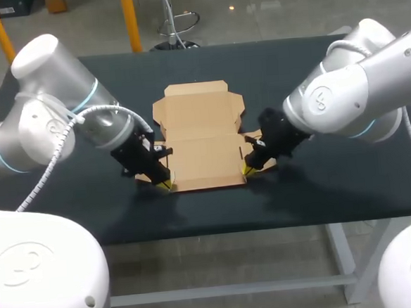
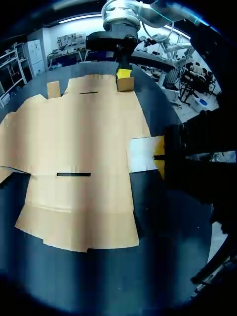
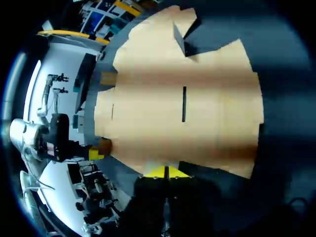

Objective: Assemble the packaging by folding the flat box into shape, placing the metal phone stand inside, and closing the box properly

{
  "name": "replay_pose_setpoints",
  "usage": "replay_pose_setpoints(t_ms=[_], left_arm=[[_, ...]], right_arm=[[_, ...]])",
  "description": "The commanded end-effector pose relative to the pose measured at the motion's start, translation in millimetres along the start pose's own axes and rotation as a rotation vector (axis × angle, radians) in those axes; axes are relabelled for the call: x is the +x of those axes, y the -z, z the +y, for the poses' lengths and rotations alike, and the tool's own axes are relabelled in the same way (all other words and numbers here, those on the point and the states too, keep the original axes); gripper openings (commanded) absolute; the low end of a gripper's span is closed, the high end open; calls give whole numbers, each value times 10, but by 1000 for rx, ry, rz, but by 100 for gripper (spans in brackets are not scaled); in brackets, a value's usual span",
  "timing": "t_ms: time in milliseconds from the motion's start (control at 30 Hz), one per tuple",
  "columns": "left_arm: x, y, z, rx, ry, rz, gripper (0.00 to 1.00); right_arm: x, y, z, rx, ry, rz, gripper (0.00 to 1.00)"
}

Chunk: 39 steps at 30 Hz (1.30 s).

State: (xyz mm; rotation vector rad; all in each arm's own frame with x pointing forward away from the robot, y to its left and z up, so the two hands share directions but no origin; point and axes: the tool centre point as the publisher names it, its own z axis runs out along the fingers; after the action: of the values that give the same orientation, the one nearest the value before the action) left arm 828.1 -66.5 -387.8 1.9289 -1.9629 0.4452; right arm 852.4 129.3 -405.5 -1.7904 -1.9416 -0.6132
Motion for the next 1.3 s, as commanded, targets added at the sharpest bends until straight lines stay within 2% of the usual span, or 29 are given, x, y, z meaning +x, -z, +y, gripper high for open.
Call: replay_pose_setpoints(t_ms=[33,600,1300], left_arm=[[26,-39,-3,-4,1,-8,0],[145,-99,21,9,-35,-14,0],[161,-253,-9,70,-50,-43,0]], right_arm=[[44,-22,-16,0,3,-10,0],[74,-109,-119,5,21,-42,0],[84,-234,-102,15,36,-104,0]])
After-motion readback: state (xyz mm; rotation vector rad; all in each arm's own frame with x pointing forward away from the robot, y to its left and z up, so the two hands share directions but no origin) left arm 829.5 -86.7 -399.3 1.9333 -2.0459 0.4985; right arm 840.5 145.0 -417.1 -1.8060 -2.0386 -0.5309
